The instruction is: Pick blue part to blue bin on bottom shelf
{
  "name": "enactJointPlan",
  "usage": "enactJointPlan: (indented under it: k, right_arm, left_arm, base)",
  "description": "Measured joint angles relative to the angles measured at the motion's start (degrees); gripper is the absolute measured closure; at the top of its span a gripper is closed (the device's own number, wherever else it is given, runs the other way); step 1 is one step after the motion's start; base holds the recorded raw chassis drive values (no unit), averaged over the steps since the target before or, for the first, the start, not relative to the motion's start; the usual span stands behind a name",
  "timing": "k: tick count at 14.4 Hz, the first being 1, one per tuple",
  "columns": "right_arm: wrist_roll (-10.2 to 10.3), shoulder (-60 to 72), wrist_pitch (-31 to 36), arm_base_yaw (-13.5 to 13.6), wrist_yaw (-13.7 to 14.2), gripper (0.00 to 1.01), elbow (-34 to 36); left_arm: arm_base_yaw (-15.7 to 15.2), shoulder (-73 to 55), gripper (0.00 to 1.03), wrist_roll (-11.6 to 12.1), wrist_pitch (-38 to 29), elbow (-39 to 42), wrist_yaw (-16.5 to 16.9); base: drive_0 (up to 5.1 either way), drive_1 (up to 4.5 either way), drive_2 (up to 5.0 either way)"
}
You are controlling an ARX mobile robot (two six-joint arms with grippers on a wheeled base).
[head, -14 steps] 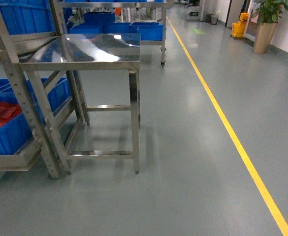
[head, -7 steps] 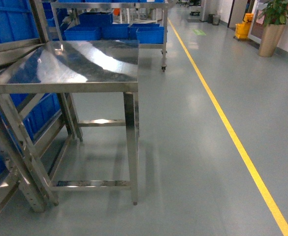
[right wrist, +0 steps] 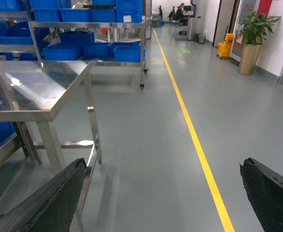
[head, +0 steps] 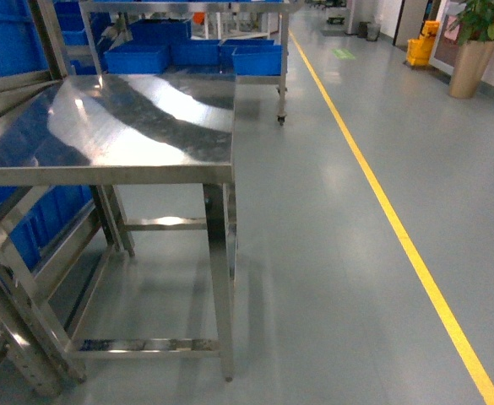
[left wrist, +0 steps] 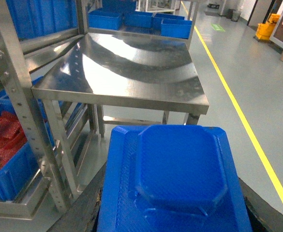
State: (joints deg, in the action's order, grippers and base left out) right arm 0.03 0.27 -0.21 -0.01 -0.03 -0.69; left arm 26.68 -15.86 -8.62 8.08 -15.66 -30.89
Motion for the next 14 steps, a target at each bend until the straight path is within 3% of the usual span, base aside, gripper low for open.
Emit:
enactJointPlan:
  k: [2,14]
  right_arm:
    - [0.0,0.0,0.2,0.0,0.0,0.03,0.0]
    - [0.0,0.0,-0.1,0.0,0.1,0.03,0.0]
  left_arm:
    - [0.0,0.2,0.6,0.0,-0.3,0.0,0.1]
    - [-0.1,0.5,0.6,0.0,-0.2,0.0,0.0]
  base:
    - [0.0,0.0,0.0]
    - [-4.9,2.51,2.5]
